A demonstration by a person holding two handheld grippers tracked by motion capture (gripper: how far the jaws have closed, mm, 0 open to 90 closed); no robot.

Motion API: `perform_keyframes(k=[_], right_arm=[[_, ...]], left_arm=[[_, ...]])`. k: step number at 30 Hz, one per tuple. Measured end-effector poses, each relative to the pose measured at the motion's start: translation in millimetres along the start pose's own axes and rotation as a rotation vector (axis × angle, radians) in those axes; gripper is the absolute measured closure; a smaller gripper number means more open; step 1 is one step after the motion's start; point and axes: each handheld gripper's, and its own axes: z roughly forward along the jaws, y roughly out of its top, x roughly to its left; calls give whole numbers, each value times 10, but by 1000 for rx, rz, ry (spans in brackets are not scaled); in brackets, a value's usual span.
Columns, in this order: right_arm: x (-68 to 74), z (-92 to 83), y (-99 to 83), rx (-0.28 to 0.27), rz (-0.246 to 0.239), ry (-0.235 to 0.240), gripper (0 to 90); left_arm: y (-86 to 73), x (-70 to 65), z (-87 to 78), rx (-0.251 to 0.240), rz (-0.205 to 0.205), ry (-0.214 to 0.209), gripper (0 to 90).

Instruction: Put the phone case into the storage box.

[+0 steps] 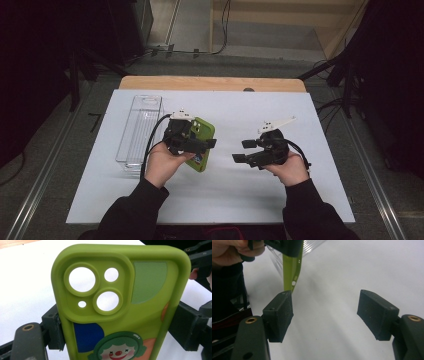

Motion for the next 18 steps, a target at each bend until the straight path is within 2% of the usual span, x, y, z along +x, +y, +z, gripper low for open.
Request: perform_keyframes(k=[18], right_arm=[[-66, -92, -452, 13, 6, -46, 254]], left_arm=[[11, 31, -18, 9, -5, -20, 174]])
